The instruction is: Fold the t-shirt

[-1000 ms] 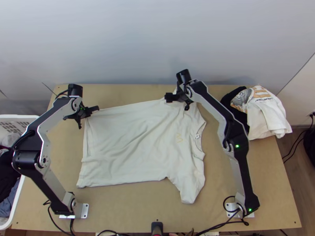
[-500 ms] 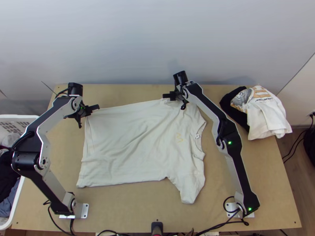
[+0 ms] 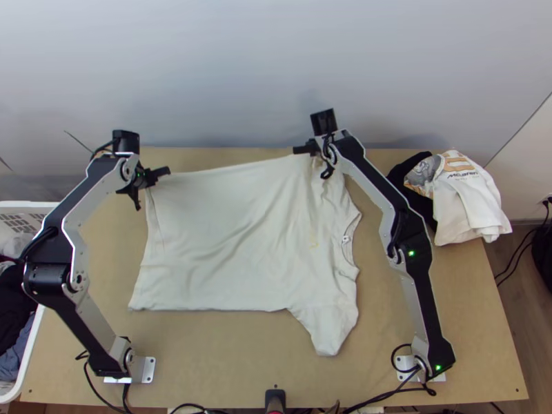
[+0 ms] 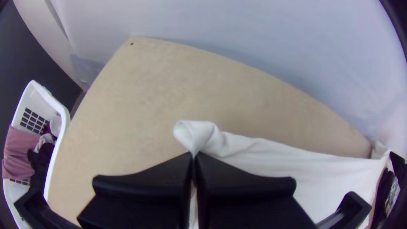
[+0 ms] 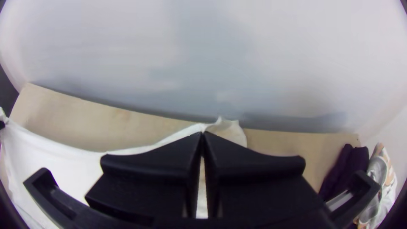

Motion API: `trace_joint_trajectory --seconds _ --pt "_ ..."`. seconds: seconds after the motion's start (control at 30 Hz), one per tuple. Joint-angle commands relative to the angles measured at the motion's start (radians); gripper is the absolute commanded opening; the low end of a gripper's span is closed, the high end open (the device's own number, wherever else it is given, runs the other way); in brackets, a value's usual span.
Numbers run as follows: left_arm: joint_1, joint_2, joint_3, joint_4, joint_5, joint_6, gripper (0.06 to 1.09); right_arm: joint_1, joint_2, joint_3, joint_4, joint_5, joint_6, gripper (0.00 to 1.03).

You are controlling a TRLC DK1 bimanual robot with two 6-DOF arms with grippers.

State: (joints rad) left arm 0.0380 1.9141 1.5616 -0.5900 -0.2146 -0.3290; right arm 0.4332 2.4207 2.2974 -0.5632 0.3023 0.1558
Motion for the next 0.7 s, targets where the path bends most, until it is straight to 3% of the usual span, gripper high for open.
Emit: trace_joint_trajectory --seconds 0.0,0.27,0.47,0.57,0.67 --pt "0.008 0.066 0.127 -0.001 -0.039 0.001 0.1 -0.011 -0.061 0.002 0.086 0.089 -0.055 0.03" --pt "0.046 0.141 0.249 0.029 -0.097 0.01 0.1 0.002 -0.069 -0.01 0.148 0.141 -0.121 0.03" --pt "0.042 0.092 0.209 -0.037 -0.043 0.03 0.1 0.01 -0.163 -0.133 -0.006 0.136 -0.102 0.03" --pt "0.036 0.053 0.149 -0.036 -0.029 0.033 0.1 -0.001 -0.232 -0.197 -0.132 0.057 -0.013 0.03" --pt "0.034 0.02 0.109 -0.036 -0.02 0.038 0.1 0.012 -0.322 -0.299 -0.211 -0.019 0.016 0.03"
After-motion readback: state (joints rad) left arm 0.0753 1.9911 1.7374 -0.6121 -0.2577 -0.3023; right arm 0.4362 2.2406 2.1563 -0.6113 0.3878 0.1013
